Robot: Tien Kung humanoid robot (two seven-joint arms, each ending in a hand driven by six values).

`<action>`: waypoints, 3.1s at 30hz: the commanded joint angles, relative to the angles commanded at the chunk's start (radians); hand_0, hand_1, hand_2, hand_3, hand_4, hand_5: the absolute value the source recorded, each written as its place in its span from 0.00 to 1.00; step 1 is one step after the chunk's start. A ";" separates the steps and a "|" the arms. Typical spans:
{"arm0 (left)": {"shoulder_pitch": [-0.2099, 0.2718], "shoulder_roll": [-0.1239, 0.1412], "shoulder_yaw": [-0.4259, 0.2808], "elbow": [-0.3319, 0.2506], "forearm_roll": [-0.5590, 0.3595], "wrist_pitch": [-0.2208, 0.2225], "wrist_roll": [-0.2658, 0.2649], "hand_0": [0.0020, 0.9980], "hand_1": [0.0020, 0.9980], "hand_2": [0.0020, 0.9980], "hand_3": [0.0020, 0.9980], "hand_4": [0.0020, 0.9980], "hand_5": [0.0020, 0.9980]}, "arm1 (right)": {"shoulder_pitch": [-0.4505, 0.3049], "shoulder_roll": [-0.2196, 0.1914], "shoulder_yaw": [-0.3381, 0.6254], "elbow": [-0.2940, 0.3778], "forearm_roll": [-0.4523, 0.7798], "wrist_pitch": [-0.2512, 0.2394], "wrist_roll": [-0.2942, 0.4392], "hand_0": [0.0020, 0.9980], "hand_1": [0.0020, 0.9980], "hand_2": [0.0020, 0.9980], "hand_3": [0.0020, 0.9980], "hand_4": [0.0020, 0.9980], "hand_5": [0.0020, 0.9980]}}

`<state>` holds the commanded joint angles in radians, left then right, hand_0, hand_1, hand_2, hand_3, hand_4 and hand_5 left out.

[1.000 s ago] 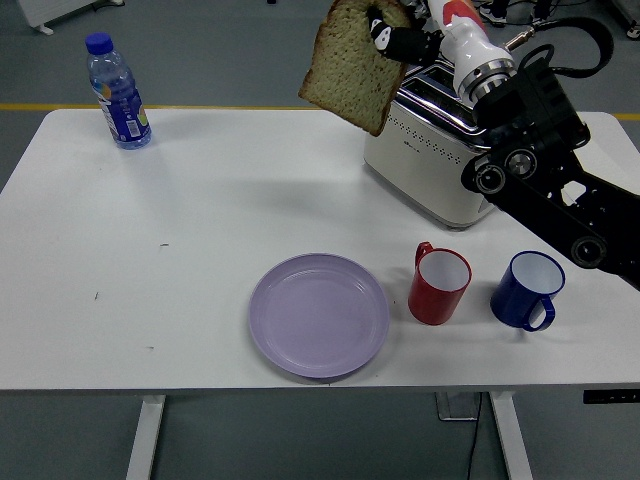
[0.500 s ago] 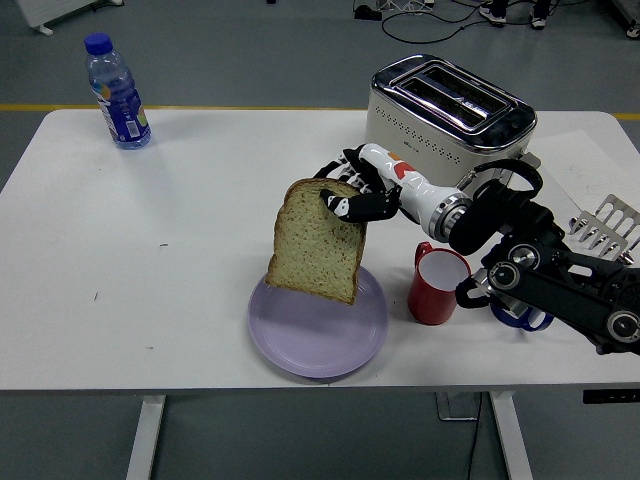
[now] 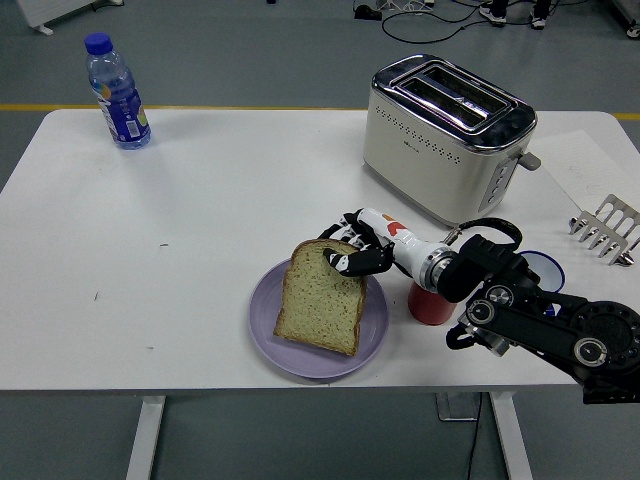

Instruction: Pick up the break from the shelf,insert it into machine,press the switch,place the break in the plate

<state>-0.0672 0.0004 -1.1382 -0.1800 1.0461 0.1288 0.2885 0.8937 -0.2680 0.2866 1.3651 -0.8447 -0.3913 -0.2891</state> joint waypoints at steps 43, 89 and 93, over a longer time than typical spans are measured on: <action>-0.008 0.000 0.020 0.000 -0.022 0.002 -0.005 0.63 0.58 0.63 0.71 0.52 0.98 | -0.040 0.069 0.055 -0.112 -0.355 0.089 0.182 0.92 0.86 0.95 0.91 0.76 0.17; 0.024 0.000 -0.061 0.000 0.090 -0.009 0.007 0.63 0.59 0.63 0.71 0.52 0.98 | -0.800 -0.035 1.195 0.096 0.401 0.080 0.475 0.74 0.71 0.74 0.70 0.53 0.27; 0.027 0.000 -0.068 0.000 0.102 -0.014 0.007 0.63 0.59 0.63 0.71 0.52 0.98 | -0.820 -0.029 1.222 0.090 0.398 0.084 0.470 0.74 0.70 0.74 0.70 0.54 0.26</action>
<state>-0.0402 0.0000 -1.2067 -0.1800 1.1483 0.1153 0.2952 0.0733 -0.2973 1.5085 1.4548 -0.4471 -0.3074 0.1813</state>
